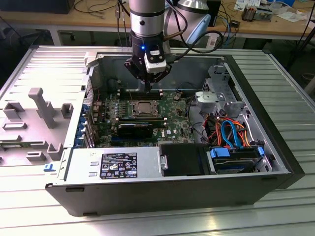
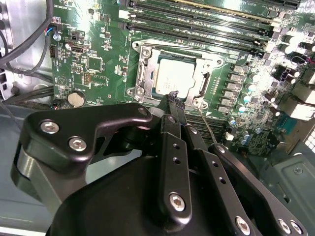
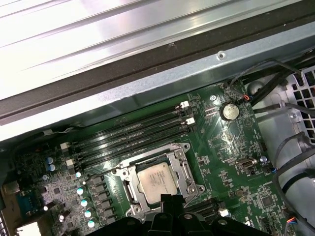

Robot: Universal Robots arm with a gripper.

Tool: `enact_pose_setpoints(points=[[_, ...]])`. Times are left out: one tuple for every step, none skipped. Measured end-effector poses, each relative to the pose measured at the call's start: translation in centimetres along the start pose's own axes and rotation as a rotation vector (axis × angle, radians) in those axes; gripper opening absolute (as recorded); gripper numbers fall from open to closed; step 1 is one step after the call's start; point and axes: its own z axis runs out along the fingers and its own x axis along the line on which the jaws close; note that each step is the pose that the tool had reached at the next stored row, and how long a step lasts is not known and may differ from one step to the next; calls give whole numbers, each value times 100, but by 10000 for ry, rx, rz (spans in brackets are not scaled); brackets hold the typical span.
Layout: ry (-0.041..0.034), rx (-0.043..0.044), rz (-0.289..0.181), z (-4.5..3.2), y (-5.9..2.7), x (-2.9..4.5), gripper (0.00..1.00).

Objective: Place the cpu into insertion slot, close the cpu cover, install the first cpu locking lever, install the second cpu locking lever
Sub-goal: 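Install the first cpu locking lever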

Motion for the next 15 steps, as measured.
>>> enact_pose_setpoints(points=[[1,0,-1,0,0,0,11],[0,-1,-1,0,0,0,11],[0,0,-1,0,0,0,11],[1,-1,-1,0,0,0,11],[0,-1,-1,0,0,0,11],[1,-1,-2,0,0,0,11],[1,-1,-2,0,0,0,11],[0,-1,-1,0,0,0,11],[0,0,-2,0,0,0,11],[0,-1,-3,0,0,0,11],[0,-1,-17,0,0,0,11],[0,-2,-39,0,0,0,11],[0,-3,-73,0,0,0,11],[0,-5,-96,0,0,0,11],[1,-6,-113,0,0,0,11]])
